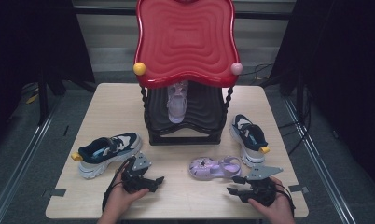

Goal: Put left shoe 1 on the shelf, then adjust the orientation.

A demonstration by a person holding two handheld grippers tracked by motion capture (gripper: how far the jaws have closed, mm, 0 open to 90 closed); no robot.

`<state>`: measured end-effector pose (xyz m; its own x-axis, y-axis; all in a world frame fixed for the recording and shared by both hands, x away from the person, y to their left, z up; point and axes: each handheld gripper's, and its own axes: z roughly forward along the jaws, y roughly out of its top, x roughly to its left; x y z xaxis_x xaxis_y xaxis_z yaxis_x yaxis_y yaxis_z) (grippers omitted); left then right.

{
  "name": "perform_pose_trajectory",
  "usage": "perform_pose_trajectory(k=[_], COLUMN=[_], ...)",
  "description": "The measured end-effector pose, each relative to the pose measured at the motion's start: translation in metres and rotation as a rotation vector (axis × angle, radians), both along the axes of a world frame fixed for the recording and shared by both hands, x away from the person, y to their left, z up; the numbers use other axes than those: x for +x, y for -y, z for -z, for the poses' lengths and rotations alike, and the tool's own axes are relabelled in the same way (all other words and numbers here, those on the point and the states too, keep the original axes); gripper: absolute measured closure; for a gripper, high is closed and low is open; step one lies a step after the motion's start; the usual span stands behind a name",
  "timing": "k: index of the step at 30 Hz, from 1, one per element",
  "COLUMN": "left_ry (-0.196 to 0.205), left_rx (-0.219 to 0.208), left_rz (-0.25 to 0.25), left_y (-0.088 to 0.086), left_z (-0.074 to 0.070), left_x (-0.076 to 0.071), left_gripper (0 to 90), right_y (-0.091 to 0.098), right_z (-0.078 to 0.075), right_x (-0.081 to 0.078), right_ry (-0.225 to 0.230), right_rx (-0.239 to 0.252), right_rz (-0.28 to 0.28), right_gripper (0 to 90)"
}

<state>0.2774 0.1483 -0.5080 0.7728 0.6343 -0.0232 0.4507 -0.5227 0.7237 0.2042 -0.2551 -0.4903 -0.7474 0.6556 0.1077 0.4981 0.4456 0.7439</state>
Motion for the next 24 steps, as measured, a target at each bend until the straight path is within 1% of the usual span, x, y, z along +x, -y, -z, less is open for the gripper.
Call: perform_pose_trajectory(k=[2,4,6,8,11,12,14,16,18,21,23,24], left_ry=[-0.001,0.001,0.002,0.001,0.001,0.002,0.001,0.002,0.002,0.002,0.0,0.0], left_rx=[0.001,0.003,0.001,0.002,0.003,0.002,0.003,0.002,0.003,0.002,0.001,0.001], left_rz=[-0.001,-0.002,-0.002,-0.002,-0.002,-0.001,-0.002,0.0,-0.002,-0.001,0.0,0.0], left_y=[0.0,0.0,0.0,0.0,0.0,0.0,0.0,0.0,0.0,0.0,0.0,0.0], left_z=[0.0,0.0,0.0,0.0,0.0,0.0,0.0,0.0,0.0,0.0,0.0,0.0], left_x=[0.0,0.0,0.0,0.0,0.0,0.0,0.0,0.0,0.0,0.0,0.0,0.0], left_gripper=[15.5,15.5,15.5,15.4,15.5,15.5,15.5,15.5,15.4,15.5,15.5,15.5], right_y=[0.007,0.013,0.018,0.022,0.026,0.027,0.027,0.026,0.025,0.024,0.023,0.022], right_z=[0.001,0.001,0.001,0.001,0.001,0.001,0.002,0.004,0.004,0.006,0.007,0.008], right_x=[-0.001,-0.001,0.0,0.001,0.001,0.002,0.004,0.006,0.008,0.013,0.016,0.017], right_ry=[0.007,0.008,0.007,0.011,0.018,0.025,0.024,0.023,0.022,0.029,0.022,0.026], right_rx=[-0.006,-0.002,0.002,-0.007,0.004,0.002,-0.005,-0.004,-0.008,-0.019,-0.016,-0.019], right_rz=[0.025,0.046,0.073,0.091,0.118,0.116,0.122,0.12,0.129,0.123,0.114,0.111], right_gripper=[47.8,45.9,40.1,37.4,33.0,32.5,30.5,30.4,30.1,29.2,29.0,29.0])
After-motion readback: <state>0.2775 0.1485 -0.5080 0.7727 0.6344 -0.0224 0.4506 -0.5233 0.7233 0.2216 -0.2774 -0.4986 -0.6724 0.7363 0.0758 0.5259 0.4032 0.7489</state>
